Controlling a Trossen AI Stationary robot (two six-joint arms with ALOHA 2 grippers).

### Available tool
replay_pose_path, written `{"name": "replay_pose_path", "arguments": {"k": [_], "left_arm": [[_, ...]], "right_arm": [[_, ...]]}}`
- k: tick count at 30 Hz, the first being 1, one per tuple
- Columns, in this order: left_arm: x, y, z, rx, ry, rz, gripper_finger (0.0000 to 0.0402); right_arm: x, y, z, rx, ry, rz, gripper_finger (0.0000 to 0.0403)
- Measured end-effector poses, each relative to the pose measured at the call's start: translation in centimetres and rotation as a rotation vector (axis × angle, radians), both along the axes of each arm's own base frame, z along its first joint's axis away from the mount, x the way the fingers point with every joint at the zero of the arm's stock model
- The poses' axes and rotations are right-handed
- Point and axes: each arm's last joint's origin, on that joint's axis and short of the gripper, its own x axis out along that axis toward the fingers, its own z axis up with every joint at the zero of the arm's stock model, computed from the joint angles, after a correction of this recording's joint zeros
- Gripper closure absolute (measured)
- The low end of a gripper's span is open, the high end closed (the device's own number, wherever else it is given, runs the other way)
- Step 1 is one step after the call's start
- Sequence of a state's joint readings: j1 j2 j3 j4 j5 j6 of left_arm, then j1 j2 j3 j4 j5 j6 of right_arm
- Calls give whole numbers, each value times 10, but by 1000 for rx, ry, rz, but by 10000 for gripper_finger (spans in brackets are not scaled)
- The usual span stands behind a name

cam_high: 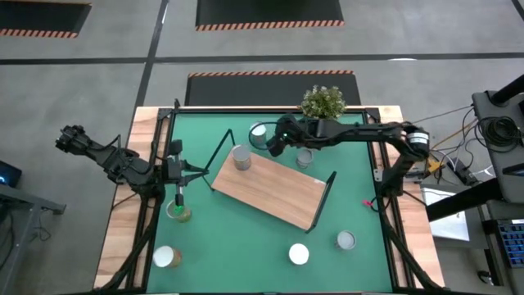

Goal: Pick and place cans onto a shelf
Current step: Put the canned mixed fruit on the shelf

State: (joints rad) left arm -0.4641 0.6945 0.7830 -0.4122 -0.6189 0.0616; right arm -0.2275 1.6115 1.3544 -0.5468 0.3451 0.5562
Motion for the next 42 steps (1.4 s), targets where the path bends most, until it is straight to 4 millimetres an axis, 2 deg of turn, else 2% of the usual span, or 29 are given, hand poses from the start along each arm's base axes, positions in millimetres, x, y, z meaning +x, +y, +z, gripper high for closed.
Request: {"name": "replay_pose_path", "arguments": {"k": [4,11,16,25,34,42], "left_arm": [[0,0,0,0,0,0,402],[0,0,0,0,0,0,402],[0,0,0,2,-1,-1,402],[0,0,1,-1,-8,-1,402],[1,0,0,1,-5,-1,402],[1,0,0,2,-3,-1,402]], "right_arm": [[1,24,10,17,-13,189,116],[10,77,7,-45,26,441,114],[25,108,6,-104,-65,554,113],[34,125,5,-98,-124,625,113],[39,156,-15,-68,-73,786,113],[41,158,-21,-65,-50,790,113]]}}
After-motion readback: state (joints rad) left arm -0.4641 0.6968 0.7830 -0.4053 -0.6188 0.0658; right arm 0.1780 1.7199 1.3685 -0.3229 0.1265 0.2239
